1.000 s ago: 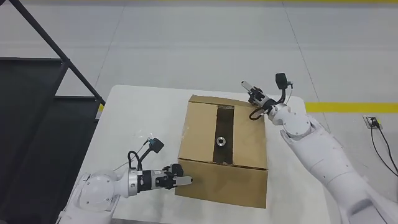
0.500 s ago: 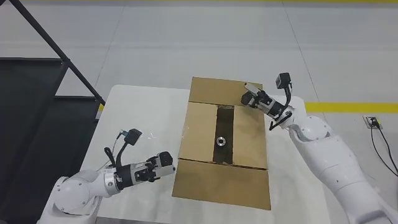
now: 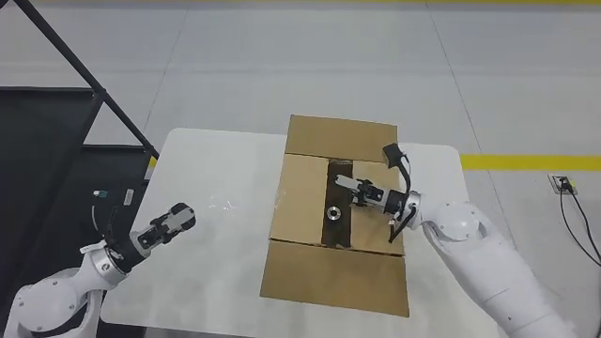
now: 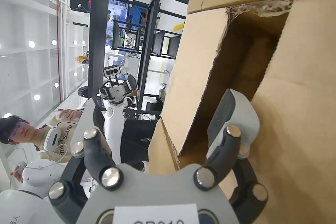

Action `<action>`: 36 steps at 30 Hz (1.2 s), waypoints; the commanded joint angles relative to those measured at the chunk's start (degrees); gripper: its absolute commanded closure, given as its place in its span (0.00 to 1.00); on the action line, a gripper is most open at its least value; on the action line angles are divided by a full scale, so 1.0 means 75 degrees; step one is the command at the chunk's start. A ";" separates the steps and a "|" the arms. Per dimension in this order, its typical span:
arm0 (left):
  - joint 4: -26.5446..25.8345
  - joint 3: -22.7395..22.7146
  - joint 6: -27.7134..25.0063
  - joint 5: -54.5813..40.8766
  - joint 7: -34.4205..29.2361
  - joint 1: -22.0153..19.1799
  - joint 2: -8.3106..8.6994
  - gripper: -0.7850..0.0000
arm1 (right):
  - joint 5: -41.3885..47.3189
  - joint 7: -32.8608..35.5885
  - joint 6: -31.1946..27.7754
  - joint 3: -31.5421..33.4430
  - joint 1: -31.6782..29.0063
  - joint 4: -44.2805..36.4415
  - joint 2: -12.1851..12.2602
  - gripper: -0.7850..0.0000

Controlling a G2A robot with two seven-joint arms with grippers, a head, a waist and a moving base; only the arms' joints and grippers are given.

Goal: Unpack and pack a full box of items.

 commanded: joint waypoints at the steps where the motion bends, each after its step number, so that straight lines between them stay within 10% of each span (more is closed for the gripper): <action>1: 0.0099 0.0062 -0.0008 0.0016 -0.0036 -0.0015 0.0020 0.00 | -0.0093 -0.0143 0.0179 -0.0083 0.0010 -0.0037 -0.0048 0.00; 23: 0.0372 0.1042 -0.0196 0.0346 -0.0143 -0.0260 0.0169 0.00 | 0.1458 0.0957 -0.0279 -0.0881 0.0982 0.1627 -0.0965 0.00; 36: -0.1439 0.2037 0.0354 0.3327 0.0820 0.0055 0.0217 0.00 | 0.1917 0.0779 -0.0481 -0.0584 0.0763 0.0491 -0.1125 0.00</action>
